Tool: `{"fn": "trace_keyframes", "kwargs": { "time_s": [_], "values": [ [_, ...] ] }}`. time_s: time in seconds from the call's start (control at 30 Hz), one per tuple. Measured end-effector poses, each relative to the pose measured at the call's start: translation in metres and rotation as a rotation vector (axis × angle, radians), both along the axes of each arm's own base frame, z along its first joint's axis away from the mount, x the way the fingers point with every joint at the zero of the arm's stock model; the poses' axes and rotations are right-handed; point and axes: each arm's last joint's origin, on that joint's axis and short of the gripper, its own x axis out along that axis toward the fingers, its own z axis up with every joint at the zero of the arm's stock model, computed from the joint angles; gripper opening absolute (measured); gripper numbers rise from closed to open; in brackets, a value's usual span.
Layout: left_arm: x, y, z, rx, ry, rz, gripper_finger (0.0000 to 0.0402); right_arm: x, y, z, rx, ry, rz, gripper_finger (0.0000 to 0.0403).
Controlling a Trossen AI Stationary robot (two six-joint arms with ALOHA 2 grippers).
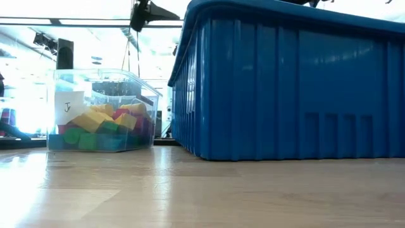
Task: Sort blocks
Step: Put the yellow block into the transparent bin
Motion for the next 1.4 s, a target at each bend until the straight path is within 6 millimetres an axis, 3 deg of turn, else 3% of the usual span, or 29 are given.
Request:
{"fn": "trace_keyframes", "kwargs": {
  "time_s": [0.47, 0.77, 1.4],
  "values": [
    [0.032, 0.001, -0.015, -0.071, -0.112, -0.058, 0.0305, 0.008, 0.028, 0.001, -0.053, -0.018, 0.098, 0.0127],
    [0.046, 0.001, -0.031, -0.098, -0.081, -0.073, 0.0301, 0.027, 0.038, -0.019, -0.077, 0.038, 0.127, 0.0127],
    [0.047, 0.003, -0.036, -0.074, -0.024, -0.083, 0.0171, 0.030, 0.041, -0.018, -0.087, 0.006, 0.111, 0.0127]
  ]
}}
